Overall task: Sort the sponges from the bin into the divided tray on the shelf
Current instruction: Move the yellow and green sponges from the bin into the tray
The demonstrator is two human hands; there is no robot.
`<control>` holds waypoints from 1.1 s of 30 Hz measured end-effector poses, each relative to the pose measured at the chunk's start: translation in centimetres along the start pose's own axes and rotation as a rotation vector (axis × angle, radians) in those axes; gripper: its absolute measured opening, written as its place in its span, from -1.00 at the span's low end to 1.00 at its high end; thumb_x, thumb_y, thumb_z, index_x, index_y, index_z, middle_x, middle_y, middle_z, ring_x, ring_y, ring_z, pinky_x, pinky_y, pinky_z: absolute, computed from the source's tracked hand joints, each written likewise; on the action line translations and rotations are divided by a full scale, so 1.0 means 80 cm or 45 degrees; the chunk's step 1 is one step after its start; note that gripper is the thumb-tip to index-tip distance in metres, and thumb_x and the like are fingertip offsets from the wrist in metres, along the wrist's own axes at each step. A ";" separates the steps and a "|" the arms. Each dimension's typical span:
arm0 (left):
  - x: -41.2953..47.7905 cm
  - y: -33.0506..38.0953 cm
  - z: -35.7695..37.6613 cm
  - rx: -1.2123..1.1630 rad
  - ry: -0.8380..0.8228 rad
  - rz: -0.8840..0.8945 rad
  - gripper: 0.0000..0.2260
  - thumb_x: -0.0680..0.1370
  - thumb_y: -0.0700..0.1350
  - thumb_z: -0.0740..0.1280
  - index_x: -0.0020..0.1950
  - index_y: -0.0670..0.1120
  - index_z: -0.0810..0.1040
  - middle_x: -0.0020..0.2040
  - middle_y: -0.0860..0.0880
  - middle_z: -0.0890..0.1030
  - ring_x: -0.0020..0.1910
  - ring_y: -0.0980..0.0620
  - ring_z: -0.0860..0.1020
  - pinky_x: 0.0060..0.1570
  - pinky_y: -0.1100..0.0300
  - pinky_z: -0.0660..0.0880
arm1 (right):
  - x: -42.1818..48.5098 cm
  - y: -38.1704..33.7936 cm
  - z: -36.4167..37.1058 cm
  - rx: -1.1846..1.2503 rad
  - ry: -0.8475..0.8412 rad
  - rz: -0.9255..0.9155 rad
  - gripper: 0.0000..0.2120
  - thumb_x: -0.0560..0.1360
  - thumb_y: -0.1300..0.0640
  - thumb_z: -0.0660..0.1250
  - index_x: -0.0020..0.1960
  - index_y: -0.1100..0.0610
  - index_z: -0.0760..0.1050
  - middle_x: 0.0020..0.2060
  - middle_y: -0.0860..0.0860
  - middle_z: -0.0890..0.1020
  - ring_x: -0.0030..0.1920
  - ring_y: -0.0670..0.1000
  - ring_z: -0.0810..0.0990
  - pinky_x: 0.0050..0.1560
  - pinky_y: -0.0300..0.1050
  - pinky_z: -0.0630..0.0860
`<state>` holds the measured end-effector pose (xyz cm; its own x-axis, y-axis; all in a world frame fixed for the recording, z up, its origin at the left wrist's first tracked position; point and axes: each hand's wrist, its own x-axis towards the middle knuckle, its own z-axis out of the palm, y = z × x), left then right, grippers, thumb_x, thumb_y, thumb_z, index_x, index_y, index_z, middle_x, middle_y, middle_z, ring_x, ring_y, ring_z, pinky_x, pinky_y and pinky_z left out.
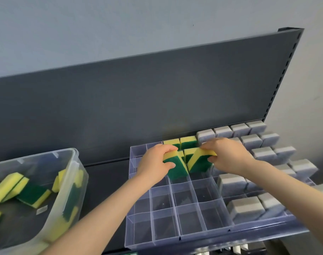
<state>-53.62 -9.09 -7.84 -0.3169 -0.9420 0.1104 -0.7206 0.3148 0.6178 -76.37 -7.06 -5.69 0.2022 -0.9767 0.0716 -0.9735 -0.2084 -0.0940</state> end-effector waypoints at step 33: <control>-0.003 -0.024 0.083 0.103 0.056 -0.112 -0.78 0.50 -0.13 0.40 0.12 0.08 0.55 0.16 0.12 0.60 0.12 0.06 0.55 -0.01 0.28 0.42 | 0.005 -0.014 0.066 -0.140 -0.070 -0.069 -0.80 0.47 0.15 0.25 0.05 -0.06 0.50 -0.09 -0.06 0.57 -0.08 0.01 0.53 -0.25 -0.19 0.36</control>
<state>-56.24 -8.68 -14.26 -0.2244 -0.9700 0.0934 -0.7925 0.2374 0.5618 -74.61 -7.45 -10.78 0.2572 -0.9662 0.0186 -0.9663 -0.2569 0.0183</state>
